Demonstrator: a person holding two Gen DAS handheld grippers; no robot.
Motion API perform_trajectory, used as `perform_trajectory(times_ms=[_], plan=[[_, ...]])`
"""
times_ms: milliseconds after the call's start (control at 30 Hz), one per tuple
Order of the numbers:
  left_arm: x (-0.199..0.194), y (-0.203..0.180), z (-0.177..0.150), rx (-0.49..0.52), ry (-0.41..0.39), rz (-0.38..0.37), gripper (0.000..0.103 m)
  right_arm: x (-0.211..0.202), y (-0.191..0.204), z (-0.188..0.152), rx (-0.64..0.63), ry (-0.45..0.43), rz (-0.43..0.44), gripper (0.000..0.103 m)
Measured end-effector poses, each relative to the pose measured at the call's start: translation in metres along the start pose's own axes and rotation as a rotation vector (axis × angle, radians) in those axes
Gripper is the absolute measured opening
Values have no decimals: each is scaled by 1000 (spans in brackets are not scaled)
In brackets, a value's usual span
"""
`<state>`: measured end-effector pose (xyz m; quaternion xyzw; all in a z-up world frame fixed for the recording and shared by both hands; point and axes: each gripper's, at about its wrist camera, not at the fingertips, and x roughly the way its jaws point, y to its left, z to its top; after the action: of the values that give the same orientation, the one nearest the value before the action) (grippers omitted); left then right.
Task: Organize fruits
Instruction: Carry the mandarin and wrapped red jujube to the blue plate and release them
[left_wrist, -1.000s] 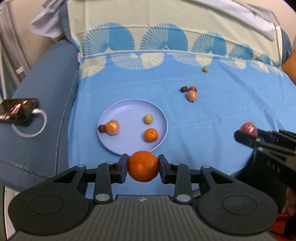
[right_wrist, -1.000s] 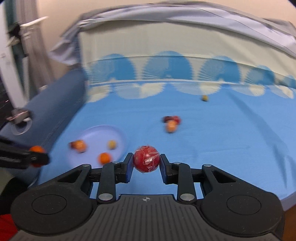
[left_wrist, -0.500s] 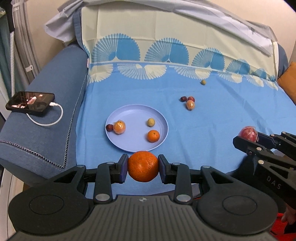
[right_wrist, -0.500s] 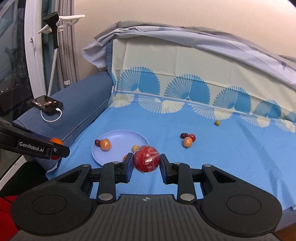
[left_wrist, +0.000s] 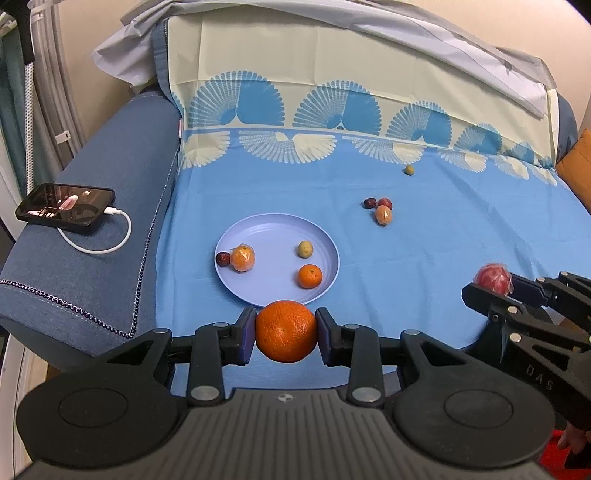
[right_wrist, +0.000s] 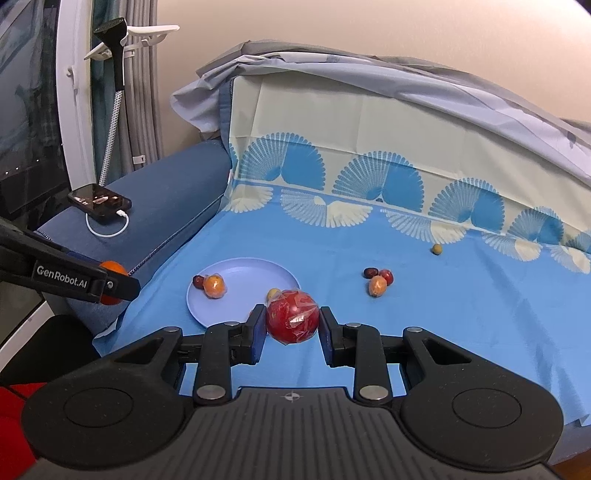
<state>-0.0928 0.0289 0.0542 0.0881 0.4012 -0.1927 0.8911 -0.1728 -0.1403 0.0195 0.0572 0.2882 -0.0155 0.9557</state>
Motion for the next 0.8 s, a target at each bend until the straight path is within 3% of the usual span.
perform_trajectory(times_ms=[367,800], plan=[[13,9,7,-48,29,31,38,17,-1,-2,0,45,22,31],[58,22,53,-38,56,106,38,67,12,16,-41,87,78,32]])
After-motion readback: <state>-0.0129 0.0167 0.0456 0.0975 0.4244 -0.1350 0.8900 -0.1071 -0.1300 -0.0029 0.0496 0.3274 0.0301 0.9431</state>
